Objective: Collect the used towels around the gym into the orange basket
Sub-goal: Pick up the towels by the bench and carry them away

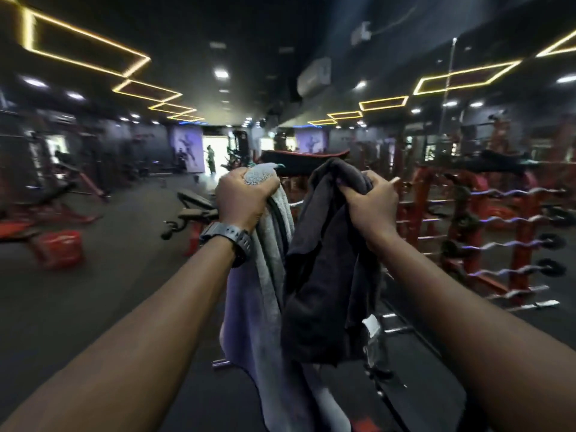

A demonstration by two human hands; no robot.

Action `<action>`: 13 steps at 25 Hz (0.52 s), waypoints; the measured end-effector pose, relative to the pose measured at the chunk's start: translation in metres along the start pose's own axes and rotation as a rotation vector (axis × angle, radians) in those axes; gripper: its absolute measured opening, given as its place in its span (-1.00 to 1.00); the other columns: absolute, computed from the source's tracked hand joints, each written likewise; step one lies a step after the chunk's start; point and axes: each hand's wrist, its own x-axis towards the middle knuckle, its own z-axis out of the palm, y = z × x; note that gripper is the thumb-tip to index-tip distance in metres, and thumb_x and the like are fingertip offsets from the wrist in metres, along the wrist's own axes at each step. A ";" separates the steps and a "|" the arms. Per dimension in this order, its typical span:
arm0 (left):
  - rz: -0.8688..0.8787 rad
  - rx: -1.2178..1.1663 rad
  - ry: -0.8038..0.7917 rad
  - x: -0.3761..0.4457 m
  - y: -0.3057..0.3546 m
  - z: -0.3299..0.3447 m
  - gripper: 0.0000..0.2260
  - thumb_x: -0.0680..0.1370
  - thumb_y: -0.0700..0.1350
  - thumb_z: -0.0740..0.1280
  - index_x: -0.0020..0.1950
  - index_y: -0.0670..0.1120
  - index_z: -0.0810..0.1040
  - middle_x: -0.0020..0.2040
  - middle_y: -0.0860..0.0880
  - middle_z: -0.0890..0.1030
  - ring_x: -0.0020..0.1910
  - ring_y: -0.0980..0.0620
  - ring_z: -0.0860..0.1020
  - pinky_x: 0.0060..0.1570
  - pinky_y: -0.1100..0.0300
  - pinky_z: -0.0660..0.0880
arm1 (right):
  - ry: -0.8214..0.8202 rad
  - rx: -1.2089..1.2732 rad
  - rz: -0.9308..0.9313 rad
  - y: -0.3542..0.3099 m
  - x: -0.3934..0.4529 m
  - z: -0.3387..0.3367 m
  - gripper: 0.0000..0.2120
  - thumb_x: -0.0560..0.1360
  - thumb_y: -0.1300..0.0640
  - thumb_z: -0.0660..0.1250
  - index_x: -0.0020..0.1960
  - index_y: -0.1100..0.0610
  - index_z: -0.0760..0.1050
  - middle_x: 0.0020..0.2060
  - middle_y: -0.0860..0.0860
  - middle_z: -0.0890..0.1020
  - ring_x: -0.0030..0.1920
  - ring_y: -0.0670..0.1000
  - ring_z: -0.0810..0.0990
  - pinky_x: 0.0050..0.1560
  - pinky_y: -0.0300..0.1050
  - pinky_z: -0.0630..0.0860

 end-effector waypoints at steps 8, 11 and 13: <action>0.003 0.230 0.249 0.102 -0.086 -0.225 -0.75 0.34 -0.01 0.53 -0.36 -0.03 0.48 -0.41 0.10 0.50 -0.43 0.14 0.44 -0.44 0.26 0.32 | -0.198 0.095 0.000 -0.093 -0.056 0.237 -0.81 0.44 -0.04 0.49 -0.09 0.07 0.61 -0.21 0.06 0.66 -0.14 0.12 0.58 -0.15 -0.11 0.36; 0.005 0.301 0.325 0.128 -0.118 -0.289 -0.78 0.30 0.05 0.51 -0.25 -0.07 0.60 -0.30 -0.03 0.63 -0.30 -0.05 0.61 -0.33 0.12 0.53 | -0.266 0.154 0.004 -0.120 -0.074 0.320 -0.75 0.43 -0.07 0.49 -0.05 0.09 0.62 -0.15 0.10 0.70 -0.09 0.16 0.64 -0.13 -0.04 0.47; 0.005 0.349 0.385 0.145 -0.139 -0.328 -0.76 0.29 0.04 0.52 -0.23 -0.10 0.62 -0.30 -0.04 0.64 -0.30 -0.05 0.61 -0.33 0.10 0.53 | -0.312 0.191 0.011 -0.136 -0.086 0.371 -0.73 0.43 -0.08 0.48 -0.03 0.10 0.62 -0.11 0.13 0.71 -0.03 0.21 0.65 -0.08 -0.01 0.50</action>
